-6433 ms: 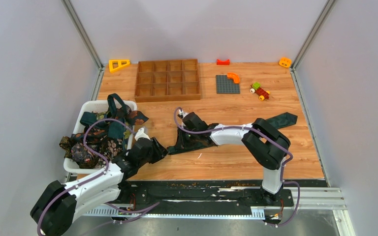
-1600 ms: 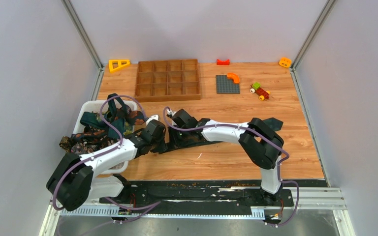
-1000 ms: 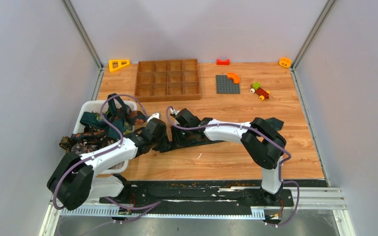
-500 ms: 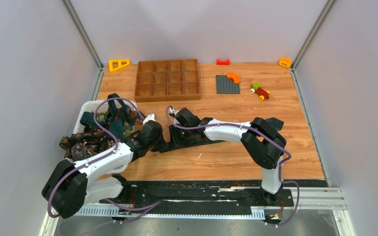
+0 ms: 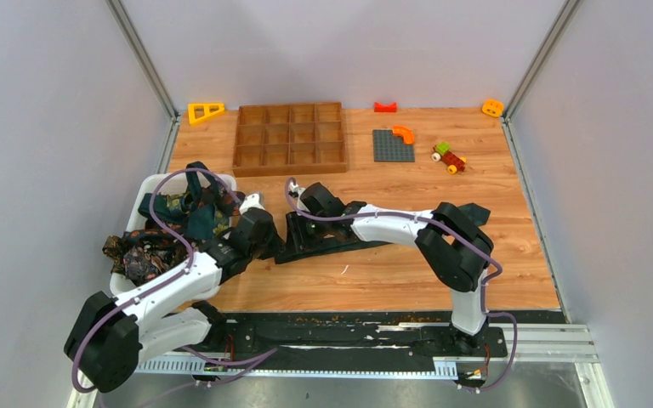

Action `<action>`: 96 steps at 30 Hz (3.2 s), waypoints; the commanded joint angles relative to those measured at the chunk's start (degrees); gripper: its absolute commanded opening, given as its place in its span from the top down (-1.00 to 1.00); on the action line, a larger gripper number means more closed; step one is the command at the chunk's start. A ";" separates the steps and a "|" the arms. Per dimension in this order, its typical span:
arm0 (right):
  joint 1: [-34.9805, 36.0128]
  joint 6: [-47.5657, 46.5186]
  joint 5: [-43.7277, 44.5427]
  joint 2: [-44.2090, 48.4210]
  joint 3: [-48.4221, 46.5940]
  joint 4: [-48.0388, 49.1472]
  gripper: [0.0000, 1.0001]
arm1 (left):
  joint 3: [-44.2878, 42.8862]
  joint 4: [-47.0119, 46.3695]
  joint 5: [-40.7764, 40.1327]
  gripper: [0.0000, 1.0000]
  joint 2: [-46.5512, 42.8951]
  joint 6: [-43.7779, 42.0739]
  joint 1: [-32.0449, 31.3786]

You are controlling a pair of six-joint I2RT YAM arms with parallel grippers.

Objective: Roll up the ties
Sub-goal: Roll the tie at the center of the board.

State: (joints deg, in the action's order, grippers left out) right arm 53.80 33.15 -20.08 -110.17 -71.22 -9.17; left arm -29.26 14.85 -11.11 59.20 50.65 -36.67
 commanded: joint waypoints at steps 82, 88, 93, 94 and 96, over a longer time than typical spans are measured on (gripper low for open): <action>-3.86 -3.85 3.28 -11.65 -2.62 -2.33 0.78 | 14.06 -24.86 24.21 0.22 7.60 -12.28 16.79; -3.86 -3.45 3.05 -11.38 -2.42 -2.08 0.78 | 15.10 -27.18 24.41 0.68 8.53 -11.27 16.80; -3.79 -3.47 2.95 -10.34 -3.70 -3.14 0.71 | 13.44 -24.64 24.78 1.00 7.25 -12.14 16.80; -3.79 -3.45 2.86 -10.13 -4.13 -3.44 0.65 | 12.86 -22.64 24.00 1.00 6.53 -12.38 16.80; -3.72 -3.79 2.69 -9.30 -5.16 -4.22 0.57 | 11.46 -19.11 22.81 1.00 5.25 -13.03 16.80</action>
State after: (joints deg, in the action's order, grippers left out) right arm 49.78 30.85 -21.39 -118.87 -76.07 -8.86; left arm -15.46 -10.76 13.15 66.30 39.44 -20.05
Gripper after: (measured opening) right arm 0.178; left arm 0.028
